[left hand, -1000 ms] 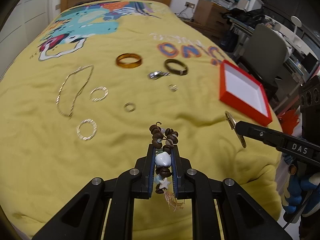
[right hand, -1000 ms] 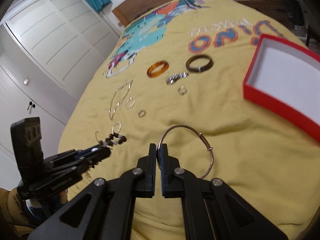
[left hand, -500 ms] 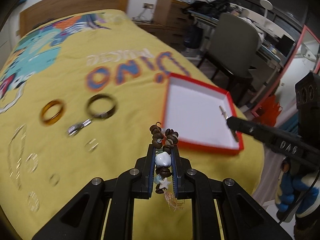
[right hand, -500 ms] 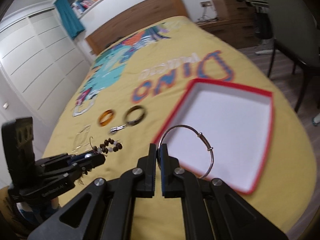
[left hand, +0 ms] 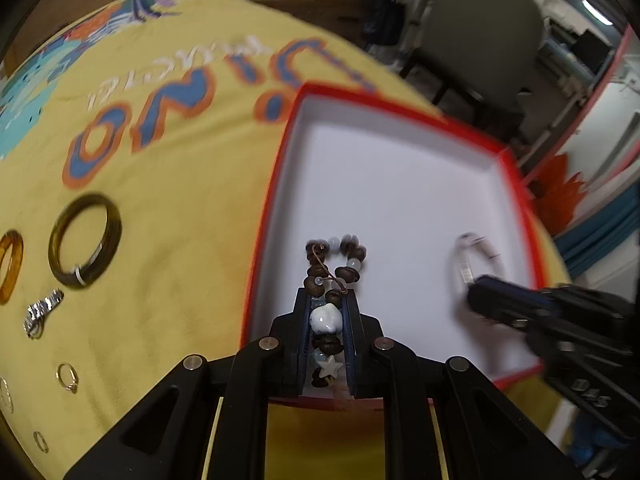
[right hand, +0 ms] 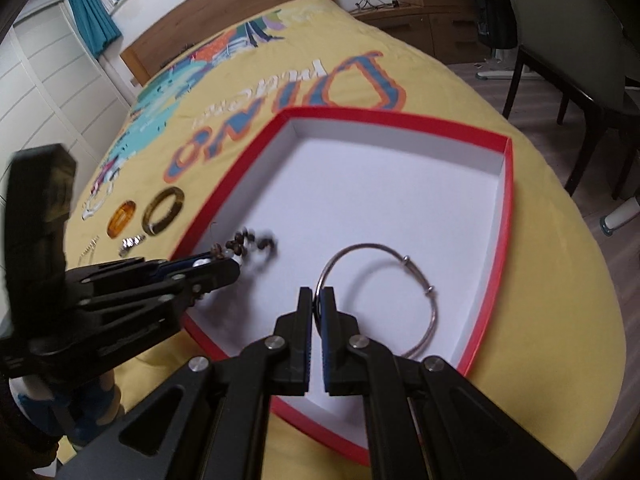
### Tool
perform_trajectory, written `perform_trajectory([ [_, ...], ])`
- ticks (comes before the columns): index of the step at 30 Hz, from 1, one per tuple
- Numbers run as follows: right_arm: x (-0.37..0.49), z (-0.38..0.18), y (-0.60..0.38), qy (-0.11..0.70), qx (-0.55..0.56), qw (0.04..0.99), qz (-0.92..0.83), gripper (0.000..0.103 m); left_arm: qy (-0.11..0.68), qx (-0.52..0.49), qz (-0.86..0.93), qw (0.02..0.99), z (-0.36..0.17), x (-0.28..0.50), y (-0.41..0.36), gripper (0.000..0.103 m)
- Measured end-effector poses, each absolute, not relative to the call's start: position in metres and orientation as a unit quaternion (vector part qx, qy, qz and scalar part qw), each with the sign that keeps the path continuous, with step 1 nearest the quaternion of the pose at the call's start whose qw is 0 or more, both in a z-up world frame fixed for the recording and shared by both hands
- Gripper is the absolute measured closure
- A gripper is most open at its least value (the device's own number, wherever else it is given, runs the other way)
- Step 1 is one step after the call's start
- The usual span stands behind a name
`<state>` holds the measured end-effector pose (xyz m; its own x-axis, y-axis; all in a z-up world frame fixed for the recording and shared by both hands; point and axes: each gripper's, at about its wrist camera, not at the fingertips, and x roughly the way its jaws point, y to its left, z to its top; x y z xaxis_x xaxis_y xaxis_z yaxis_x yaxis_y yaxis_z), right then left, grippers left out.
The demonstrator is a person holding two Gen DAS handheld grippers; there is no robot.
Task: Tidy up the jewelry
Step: 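Carry the bead bracelet and silver bangle with both tools over the red box, then lower both tools into the box and open them to release the jewelry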
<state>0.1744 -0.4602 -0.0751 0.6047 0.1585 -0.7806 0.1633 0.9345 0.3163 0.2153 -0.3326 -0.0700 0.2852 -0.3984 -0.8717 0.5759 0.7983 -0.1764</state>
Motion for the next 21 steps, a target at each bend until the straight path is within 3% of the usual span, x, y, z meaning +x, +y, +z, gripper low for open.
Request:
perform_trajectory([
  [6,0.178,-0.085,-0.456,0.455,0.161,0.876,-0.014,0.098,0.521,0.097,-0.273,0.803,-0.077,0.206,-0.328,0.087],
  [16,0.179,-0.083,-0.440,0.464,0.131,0.876,0.000,0.097,0.567,0.029,-0.226,0.791,-0.083,0.177,-0.288,0.087],
  [18,0.179,-0.083,-0.437,0.469,0.127,0.874,0.001,0.095,0.571,0.020,-0.227,0.788,-0.080,0.170,-0.283,0.087],
  [21,0.178,-0.084,-0.431,0.476,0.122,0.871,0.001,0.084,0.572,0.006,-0.234,0.786,-0.077,0.166,-0.277,0.087],
])
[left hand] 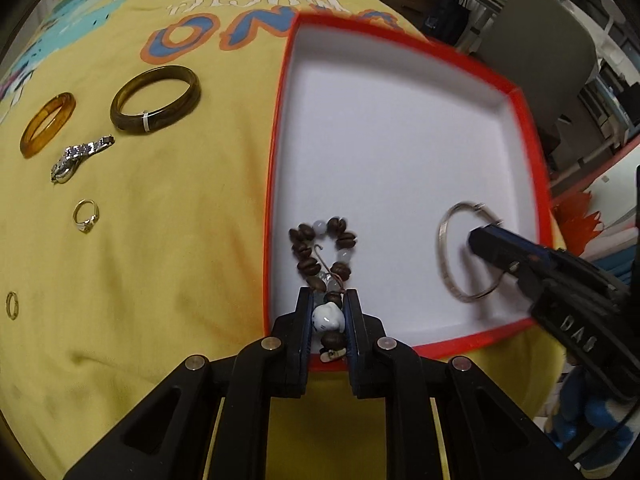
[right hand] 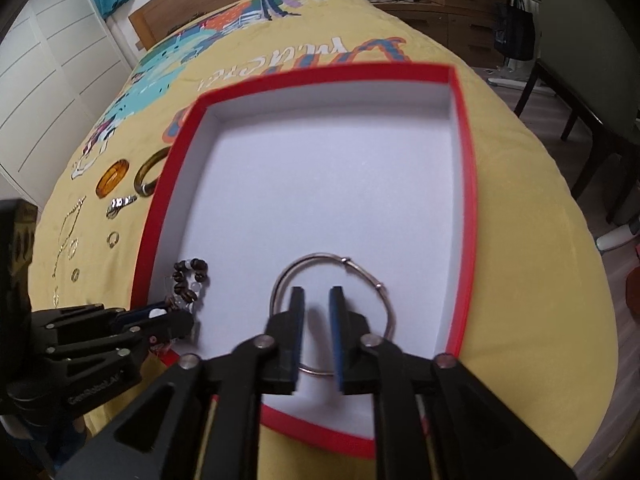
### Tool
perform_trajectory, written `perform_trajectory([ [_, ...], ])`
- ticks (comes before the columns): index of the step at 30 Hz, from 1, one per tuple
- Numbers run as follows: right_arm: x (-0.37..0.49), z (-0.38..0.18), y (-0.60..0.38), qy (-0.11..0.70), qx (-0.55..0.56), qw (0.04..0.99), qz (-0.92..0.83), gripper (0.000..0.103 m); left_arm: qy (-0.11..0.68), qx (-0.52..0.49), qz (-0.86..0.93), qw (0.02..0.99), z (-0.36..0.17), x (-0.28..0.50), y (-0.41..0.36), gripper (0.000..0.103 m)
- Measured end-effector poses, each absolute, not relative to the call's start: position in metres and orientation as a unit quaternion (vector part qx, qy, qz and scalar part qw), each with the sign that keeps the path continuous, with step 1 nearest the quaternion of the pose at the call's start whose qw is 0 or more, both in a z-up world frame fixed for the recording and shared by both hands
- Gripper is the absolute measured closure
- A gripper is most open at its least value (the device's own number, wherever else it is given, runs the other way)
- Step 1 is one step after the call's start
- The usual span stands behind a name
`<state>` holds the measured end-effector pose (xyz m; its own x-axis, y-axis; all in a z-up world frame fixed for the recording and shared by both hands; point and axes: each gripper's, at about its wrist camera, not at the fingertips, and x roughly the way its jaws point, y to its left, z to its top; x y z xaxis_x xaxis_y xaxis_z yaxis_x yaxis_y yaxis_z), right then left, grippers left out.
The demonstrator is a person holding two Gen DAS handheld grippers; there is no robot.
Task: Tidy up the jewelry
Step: 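Lower both tools into the box and open them to release the jewelry, then withdraw both open tools from the box back over the bedspread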
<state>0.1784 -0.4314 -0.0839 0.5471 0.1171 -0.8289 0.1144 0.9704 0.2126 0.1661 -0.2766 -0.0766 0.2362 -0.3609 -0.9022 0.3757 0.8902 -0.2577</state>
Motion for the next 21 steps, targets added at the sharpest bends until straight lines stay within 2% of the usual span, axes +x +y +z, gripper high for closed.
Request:
perform_trajectory([
  [2,0.176,-0.082,-0.429,0.478,0.117,0.871,-0.004,0.068,0.573,-0.008,-0.240,0.784,-0.073,0.167,-0.273,0.086],
  [5,0.169,-0.076,-0.431,0.474,0.120,0.872,-0.014,0.066,0.571,-0.016,-0.247,0.783,-0.068,0.164,-0.267,0.079],
  [8,0.160,-0.068,-0.434,0.467,0.121,0.876,-0.023,0.066,0.560,-0.015,-0.264,0.785,-0.058,0.158,-0.269,0.063],
  [10,0.154,-0.059,-0.435,0.458,0.123,0.880,-0.027,0.066,0.549,-0.012,-0.275,0.789,-0.053,0.153,-0.270,0.047],
  [12,0.147,-0.050,-0.435,0.450,0.120,0.884,-0.031,0.066,0.535,-0.006,-0.273,0.799,-0.048,0.152,-0.269,0.038],
  [21,0.119,-0.014,-0.425,0.416,0.117,0.901,-0.045,0.066,0.491,0.005,-0.262,0.831,-0.016,0.147,-0.247,0.038],
])
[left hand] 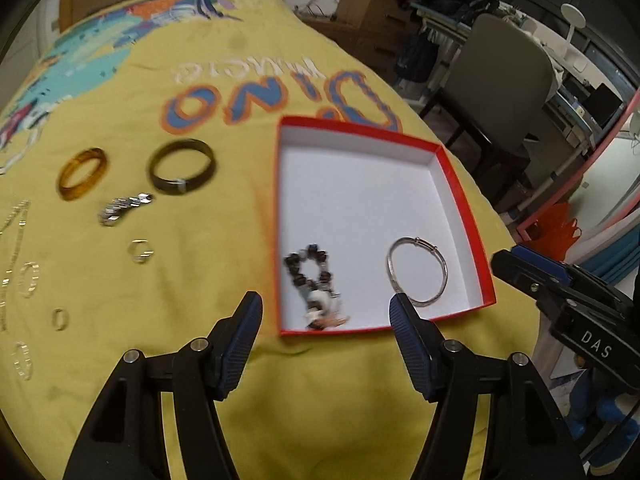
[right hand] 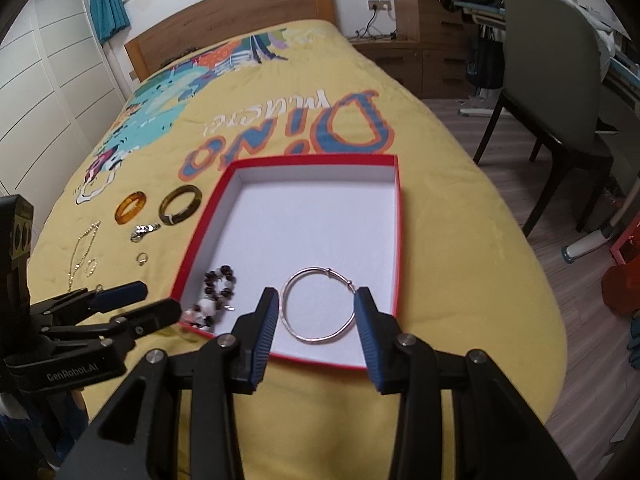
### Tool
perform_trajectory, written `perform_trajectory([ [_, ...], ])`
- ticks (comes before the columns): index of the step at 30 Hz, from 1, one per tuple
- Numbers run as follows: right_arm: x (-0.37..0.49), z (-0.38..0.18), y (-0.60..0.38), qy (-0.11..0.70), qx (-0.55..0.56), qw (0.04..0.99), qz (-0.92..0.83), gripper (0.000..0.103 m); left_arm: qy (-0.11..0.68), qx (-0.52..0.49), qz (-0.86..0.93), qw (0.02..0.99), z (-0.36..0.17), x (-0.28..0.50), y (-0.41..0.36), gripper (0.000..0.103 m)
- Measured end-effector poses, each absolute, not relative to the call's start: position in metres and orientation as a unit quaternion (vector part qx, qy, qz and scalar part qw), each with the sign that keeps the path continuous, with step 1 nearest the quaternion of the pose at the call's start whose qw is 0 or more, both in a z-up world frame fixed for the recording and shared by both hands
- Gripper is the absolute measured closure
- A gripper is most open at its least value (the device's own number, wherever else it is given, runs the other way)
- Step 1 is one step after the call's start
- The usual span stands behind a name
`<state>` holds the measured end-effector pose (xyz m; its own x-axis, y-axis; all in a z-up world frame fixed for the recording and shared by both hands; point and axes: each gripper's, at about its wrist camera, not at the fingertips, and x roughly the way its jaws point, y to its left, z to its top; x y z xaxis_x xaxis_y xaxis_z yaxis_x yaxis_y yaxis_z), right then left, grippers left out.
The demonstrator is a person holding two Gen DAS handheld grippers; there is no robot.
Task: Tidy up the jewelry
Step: 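Withdraw both open tools from the box back over the bedspread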
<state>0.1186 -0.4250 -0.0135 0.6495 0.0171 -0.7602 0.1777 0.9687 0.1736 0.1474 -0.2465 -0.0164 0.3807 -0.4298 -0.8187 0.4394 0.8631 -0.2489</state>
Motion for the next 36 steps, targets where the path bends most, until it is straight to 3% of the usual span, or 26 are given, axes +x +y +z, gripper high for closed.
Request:
perform_trajectory([
  [15,0.071,0.022,-0.351,0.379,0.113,0.918,-0.016,0.066,0.454,0.007,-0.220,0.863,0.013,0.099,-0.145,0.038],
  [27,0.055,0.024,-0.261,0.363,0.102,0.925,0.041,0.066,0.456,0.006,-0.116,0.882,-0.004,0.064,-0.014,0.038],
  [36,0.081,0.002,-0.223,0.381,0.092,0.916,0.089,0.066,0.465,-0.001,-0.074,0.882,-0.021,0.075,0.023,0.038],
])
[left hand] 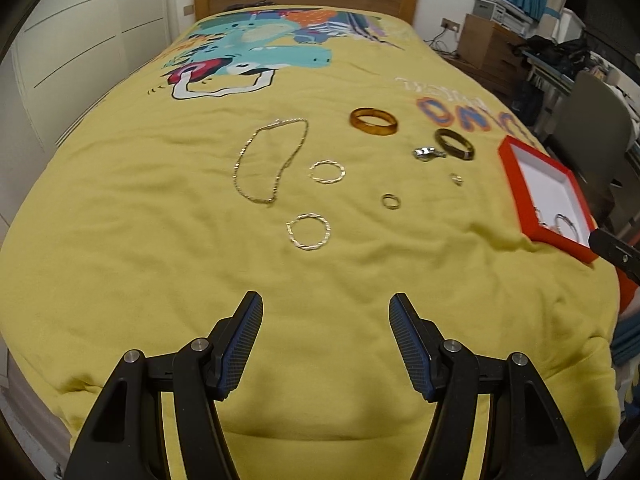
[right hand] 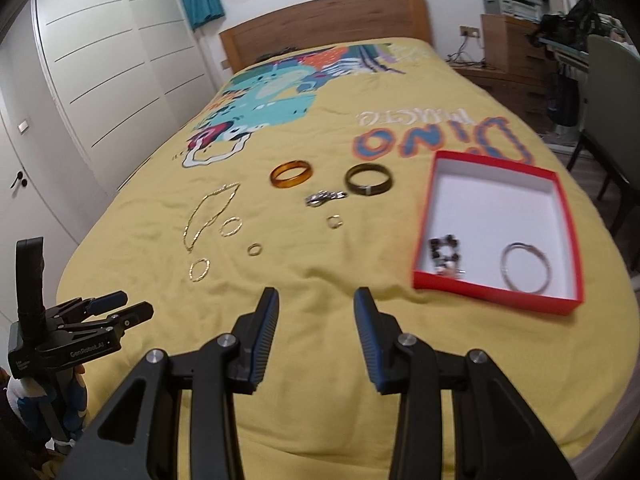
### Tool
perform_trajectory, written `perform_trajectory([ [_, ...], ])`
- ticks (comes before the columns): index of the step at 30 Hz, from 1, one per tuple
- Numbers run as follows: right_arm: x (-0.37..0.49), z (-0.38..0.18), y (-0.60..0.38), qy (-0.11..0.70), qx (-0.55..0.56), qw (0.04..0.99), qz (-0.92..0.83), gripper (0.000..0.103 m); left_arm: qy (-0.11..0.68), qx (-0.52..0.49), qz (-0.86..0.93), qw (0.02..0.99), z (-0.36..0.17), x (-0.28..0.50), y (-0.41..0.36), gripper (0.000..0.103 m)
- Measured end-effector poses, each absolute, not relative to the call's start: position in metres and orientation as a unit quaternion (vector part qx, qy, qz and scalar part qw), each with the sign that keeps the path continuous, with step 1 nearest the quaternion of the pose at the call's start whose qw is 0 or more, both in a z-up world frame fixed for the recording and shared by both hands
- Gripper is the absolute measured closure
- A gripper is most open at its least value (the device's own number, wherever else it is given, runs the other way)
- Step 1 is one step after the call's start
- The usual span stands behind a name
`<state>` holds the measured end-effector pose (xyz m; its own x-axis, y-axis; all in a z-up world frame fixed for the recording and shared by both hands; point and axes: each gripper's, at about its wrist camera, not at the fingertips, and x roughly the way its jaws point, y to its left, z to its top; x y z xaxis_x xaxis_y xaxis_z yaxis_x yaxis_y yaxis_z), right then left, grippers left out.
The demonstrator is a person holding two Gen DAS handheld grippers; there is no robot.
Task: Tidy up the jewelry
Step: 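Withdraw both open tools from the box back over the bedspread, then grasp a twisted silver hoop with left tool while right tool grasps a small silver ring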
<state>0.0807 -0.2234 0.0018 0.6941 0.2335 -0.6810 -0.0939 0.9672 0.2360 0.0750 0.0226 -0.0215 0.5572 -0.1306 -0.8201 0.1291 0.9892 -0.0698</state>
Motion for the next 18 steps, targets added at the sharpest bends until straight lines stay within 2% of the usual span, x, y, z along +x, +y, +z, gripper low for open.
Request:
perform_trajectory([
  [18,0.187,-0.053,-0.152,0.447,0.068,0.879,0.147,0.066,0.515,-0.002,-0.081,0.853,-0.084,0.167,0.038,0.038],
])
